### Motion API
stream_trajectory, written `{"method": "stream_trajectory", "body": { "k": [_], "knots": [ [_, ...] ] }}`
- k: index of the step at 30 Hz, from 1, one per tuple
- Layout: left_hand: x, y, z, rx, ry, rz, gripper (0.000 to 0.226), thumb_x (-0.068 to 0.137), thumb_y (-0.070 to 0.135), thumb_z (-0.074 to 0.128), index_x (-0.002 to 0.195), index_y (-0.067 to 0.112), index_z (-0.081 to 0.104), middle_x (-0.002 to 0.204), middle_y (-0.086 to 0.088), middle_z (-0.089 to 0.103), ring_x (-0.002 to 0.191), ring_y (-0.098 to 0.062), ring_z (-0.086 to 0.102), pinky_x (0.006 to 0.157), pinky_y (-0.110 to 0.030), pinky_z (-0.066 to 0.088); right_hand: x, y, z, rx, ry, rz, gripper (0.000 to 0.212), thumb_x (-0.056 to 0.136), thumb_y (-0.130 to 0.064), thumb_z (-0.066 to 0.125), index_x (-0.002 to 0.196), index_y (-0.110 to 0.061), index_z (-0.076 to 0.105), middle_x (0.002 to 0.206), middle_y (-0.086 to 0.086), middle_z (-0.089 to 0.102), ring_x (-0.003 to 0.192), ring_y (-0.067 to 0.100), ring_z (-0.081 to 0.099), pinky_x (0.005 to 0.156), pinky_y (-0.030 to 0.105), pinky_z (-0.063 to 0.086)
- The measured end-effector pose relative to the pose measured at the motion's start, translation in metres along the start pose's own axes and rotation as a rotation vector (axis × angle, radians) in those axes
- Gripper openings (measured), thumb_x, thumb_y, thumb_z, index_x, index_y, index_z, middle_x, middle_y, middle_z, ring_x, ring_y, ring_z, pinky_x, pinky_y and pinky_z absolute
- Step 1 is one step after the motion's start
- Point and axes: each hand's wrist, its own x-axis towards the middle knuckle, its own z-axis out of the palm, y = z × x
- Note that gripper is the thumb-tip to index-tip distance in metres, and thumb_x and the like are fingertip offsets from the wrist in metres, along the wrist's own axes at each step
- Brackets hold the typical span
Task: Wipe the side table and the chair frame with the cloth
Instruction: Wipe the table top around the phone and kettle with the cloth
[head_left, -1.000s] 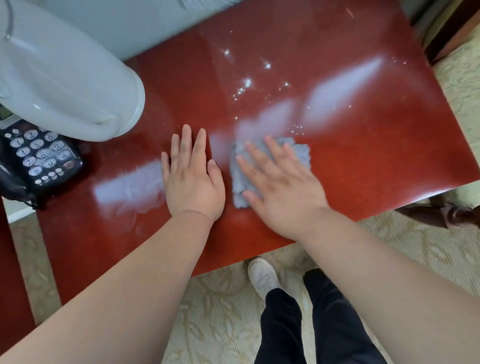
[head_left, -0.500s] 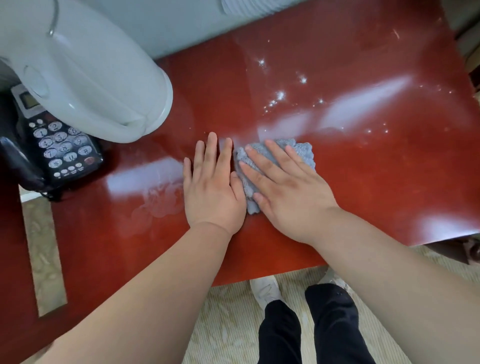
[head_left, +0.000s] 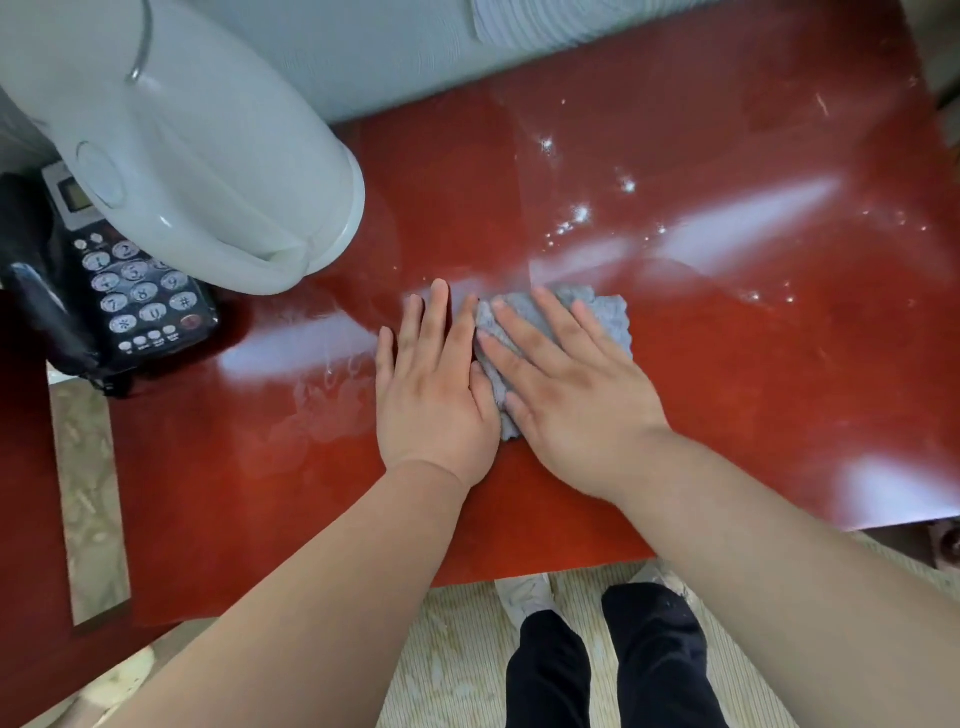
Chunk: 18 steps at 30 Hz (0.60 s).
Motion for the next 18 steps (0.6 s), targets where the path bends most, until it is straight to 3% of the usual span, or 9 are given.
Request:
{"method": "stream_trajectory", "body": {
  "k": [2,6,9,11,14,18],
  "knots": [
    [0.0,0.001,0.0,-0.012,0.022,-0.002,0.064,0.098,0.026,0.037,0.162,0.024,0.034,0.175,-0.001,0.021,0.162,-0.023,0.015,0.131,-0.051,0.012,0.018,0.016,-0.007,-0.009,-0.006,0.042,0.061,0.105,-0.044,0.019,0.164,-0.026,0.021,0.172,-0.003,0.012,0.16,0.026,-0.001,0.129,0.047,0.003],
    [-0.001,0.002,0.0,-0.018,0.002,-0.009,0.066,0.098,0.027,0.039,0.163,0.029,0.031,0.175,0.002,0.02,0.162,-0.022,0.014,0.131,-0.051,0.011,0.016,0.055,-0.021,-0.001,0.03,0.449,0.067,0.102,-0.045,0.013,0.165,-0.022,0.014,0.173,0.002,0.007,0.159,0.032,-0.004,0.129,0.049,-0.001],
    [-0.001,0.002,0.0,0.005,-0.02,-0.017,0.066,0.099,0.029,0.038,0.164,0.03,0.028,0.176,0.003,0.017,0.162,-0.021,0.01,0.131,-0.051,0.01,-0.006,0.059,-0.023,0.015,0.062,0.606,0.065,0.104,-0.043,0.016,0.165,-0.019,0.015,0.173,0.005,0.005,0.158,0.035,-0.003,0.128,0.05,-0.003],
    [0.0,0.002,0.0,0.002,-0.017,-0.018,0.066,0.098,0.029,0.038,0.164,0.03,0.029,0.175,0.003,0.018,0.162,-0.021,0.011,0.131,-0.051,0.011,-0.013,0.041,-0.019,0.008,0.069,0.554,0.064,0.104,-0.041,0.021,0.164,-0.018,0.021,0.172,0.006,0.013,0.158,0.037,0.0,0.128,0.052,-0.001],
    [0.0,0.001,0.001,-0.014,-0.014,-0.018,0.066,0.097,0.029,0.036,0.163,0.028,0.031,0.175,0.002,0.019,0.162,-0.021,0.011,0.131,-0.051,0.011,-0.009,0.007,-0.008,-0.006,0.018,0.263,0.061,0.103,-0.039,0.028,0.161,-0.019,0.032,0.17,0.004,0.023,0.158,0.037,0.008,0.128,0.053,0.008],
    [0.0,0.0,0.002,-0.005,-0.001,-0.015,0.068,0.098,0.029,0.033,0.165,0.024,0.027,0.175,0.001,0.019,0.163,-0.02,0.011,0.131,-0.051,0.012,0.031,0.004,-0.011,-0.007,0.002,0.053,0.059,0.106,-0.04,0.024,0.163,-0.025,0.024,0.172,-0.002,0.016,0.16,0.029,0.002,0.129,0.048,0.005]
  ]
}}
